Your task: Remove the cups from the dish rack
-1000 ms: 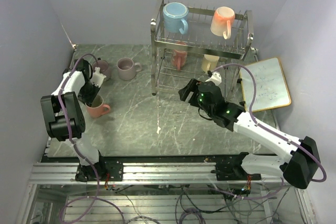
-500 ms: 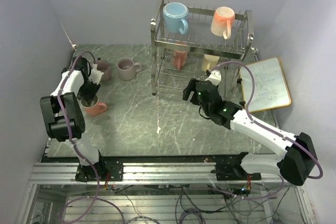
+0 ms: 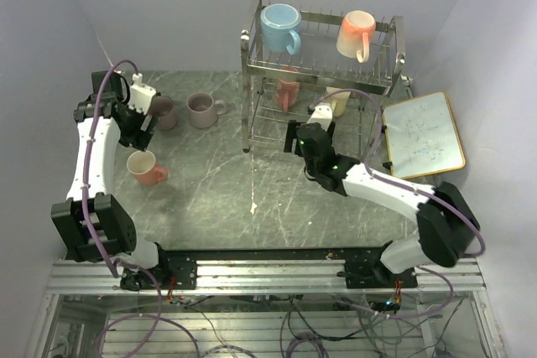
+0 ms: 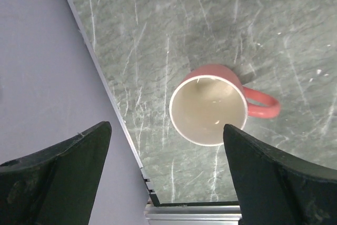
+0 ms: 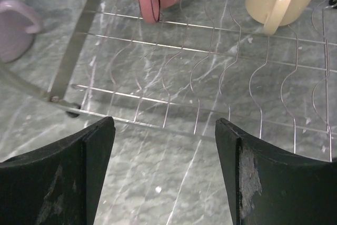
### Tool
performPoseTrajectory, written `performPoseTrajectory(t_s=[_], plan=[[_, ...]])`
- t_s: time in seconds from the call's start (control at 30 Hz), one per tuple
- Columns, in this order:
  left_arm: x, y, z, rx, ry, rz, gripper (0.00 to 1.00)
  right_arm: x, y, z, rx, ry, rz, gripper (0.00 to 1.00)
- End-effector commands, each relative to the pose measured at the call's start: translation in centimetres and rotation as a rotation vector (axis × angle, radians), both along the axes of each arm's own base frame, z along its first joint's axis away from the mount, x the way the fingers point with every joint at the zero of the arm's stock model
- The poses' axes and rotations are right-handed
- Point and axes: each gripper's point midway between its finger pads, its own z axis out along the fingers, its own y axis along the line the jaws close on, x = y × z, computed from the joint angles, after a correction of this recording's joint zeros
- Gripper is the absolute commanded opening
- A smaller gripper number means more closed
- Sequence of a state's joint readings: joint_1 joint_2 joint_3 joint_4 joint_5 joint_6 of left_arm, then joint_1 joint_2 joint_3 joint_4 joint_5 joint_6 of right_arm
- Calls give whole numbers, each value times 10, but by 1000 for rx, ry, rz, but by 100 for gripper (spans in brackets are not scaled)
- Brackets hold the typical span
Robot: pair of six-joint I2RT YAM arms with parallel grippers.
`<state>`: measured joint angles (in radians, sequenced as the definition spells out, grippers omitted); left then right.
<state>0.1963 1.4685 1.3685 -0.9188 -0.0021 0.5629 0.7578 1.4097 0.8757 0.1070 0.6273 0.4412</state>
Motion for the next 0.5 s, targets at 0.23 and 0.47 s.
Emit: performPoseTrajectory(t_s=[0.23, 0.47], plan=[[-26, -24, 49, -101, -116, -32, 99, 93, 17, 5, -115, -150, -52, 75], [-39, -32, 63, -120, -196, -42, 99, 129, 27, -38, -186, -112, -58, 74]])
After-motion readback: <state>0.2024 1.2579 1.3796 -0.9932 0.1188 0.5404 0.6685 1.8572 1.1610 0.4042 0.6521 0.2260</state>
